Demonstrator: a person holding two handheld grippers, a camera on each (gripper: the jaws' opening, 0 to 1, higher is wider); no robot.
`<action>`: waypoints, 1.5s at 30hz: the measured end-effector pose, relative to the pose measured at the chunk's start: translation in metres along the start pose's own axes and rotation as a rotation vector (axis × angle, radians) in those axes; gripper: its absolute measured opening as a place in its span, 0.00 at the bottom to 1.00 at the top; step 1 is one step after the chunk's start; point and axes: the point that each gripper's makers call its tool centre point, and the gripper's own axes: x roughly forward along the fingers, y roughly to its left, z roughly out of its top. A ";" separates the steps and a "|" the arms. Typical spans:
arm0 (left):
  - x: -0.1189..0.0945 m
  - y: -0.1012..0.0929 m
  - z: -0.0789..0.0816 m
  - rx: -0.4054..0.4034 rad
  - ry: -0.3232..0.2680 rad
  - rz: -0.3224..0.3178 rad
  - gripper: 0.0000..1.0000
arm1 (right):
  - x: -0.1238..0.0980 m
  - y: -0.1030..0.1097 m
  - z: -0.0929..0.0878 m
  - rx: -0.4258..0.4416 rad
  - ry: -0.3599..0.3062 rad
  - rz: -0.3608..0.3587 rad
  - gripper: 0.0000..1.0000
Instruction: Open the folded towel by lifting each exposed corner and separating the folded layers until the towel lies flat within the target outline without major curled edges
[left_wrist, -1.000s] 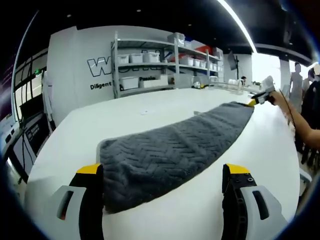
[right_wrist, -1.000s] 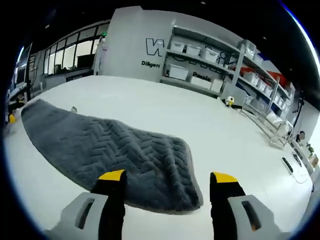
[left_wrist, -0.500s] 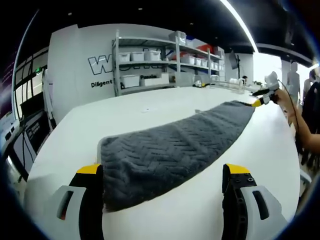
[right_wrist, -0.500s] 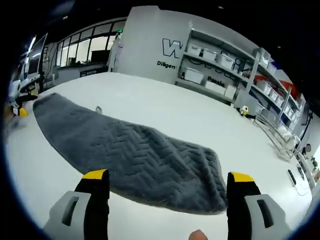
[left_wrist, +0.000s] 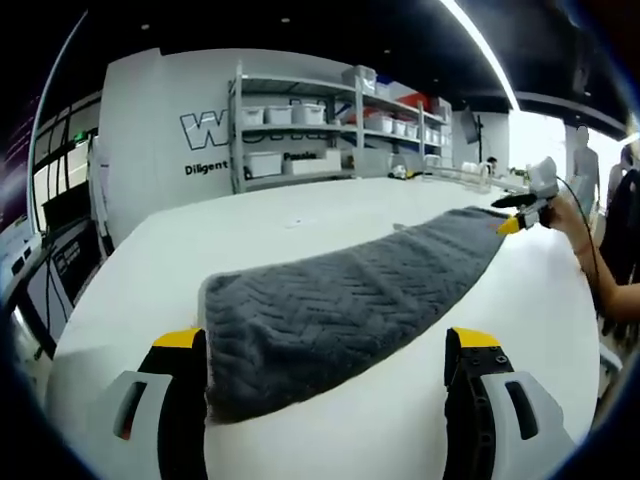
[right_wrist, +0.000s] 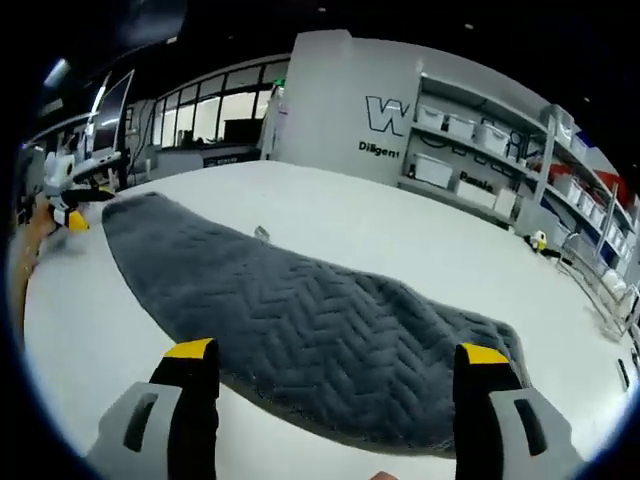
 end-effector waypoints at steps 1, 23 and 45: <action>0.000 0.000 0.002 0.002 -0.011 0.002 0.97 | 0.001 0.003 -0.002 -0.019 0.002 -0.003 0.99; 0.002 0.016 0.014 -0.025 -0.029 0.051 0.95 | -0.017 0.023 0.022 0.015 -0.107 0.073 0.99; 0.039 0.073 0.024 -0.062 0.028 0.169 0.74 | -0.023 0.027 0.023 0.017 -0.136 0.090 0.97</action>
